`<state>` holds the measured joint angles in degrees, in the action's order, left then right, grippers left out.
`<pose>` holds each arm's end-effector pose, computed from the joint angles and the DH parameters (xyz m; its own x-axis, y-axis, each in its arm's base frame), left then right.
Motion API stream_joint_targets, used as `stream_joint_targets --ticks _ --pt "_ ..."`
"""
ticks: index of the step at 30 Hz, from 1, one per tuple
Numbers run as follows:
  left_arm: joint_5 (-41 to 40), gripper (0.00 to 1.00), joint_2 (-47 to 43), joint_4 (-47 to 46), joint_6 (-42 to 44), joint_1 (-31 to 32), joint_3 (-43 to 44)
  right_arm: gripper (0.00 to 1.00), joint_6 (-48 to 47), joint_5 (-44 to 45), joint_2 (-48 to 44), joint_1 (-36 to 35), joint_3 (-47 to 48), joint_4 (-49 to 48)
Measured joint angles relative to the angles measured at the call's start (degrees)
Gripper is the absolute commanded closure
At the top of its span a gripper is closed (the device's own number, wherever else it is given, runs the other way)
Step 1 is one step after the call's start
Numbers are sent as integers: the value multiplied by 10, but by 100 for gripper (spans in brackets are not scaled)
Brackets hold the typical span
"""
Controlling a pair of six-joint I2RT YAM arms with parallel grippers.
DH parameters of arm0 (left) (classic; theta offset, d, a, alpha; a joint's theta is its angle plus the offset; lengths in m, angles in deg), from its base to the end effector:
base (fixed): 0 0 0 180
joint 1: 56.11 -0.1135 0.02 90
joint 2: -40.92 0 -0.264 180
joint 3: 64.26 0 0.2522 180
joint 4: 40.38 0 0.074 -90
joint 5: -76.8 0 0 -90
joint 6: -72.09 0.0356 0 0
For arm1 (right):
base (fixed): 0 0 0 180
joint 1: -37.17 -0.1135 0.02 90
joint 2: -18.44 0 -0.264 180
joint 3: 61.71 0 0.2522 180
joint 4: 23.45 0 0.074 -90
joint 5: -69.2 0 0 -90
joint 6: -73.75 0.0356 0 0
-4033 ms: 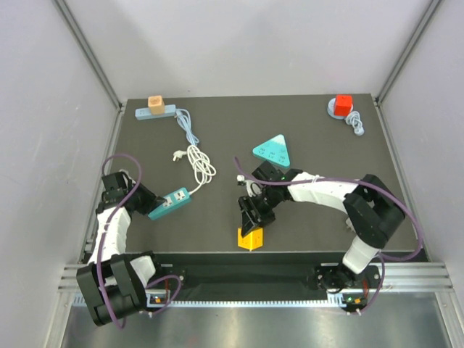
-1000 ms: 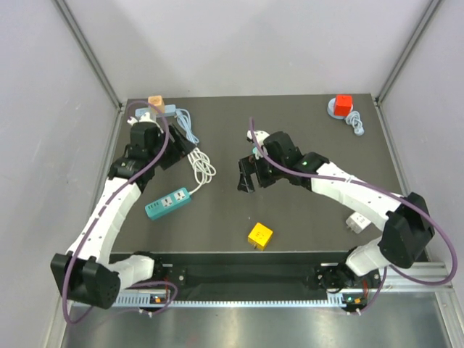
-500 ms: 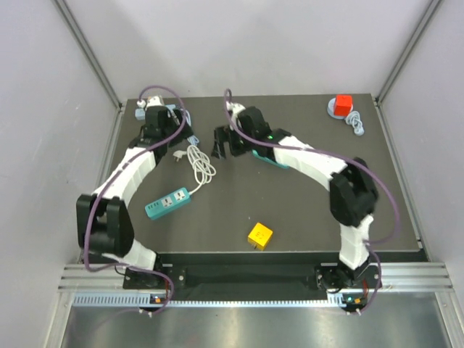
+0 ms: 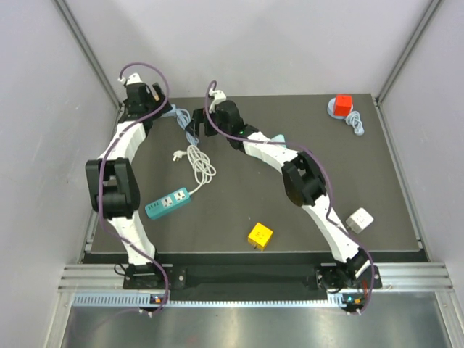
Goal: Pull the plug off the socket
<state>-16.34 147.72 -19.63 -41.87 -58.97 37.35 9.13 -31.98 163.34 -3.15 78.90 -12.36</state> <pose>0.4453 0.0242 0.2955 -0.3590 -0.4239 -0.8315 -0.2679 0.9002 -0.3433 0.4473 0.3886 0.2175 -0.5159 0.1137 -0.8491 -0.6156 0.6400 0.4597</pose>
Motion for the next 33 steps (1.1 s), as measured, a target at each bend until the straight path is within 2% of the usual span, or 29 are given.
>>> stream_joint_targets --ticks 6,12,26,33 --pt "-12 7 122 -20 32 -3 96 0 26 6 78 3 83 -61" --pt "-21 8 203 -36 62 -14 147 0 60 4 112 15 86 -99" --pt "5 12 289 -84 110 -28 234 5 159 -12 177 29 101 -150" --pt "6 20 315 -100 124 -28 247 7 203 -15 183 30 114 -167"
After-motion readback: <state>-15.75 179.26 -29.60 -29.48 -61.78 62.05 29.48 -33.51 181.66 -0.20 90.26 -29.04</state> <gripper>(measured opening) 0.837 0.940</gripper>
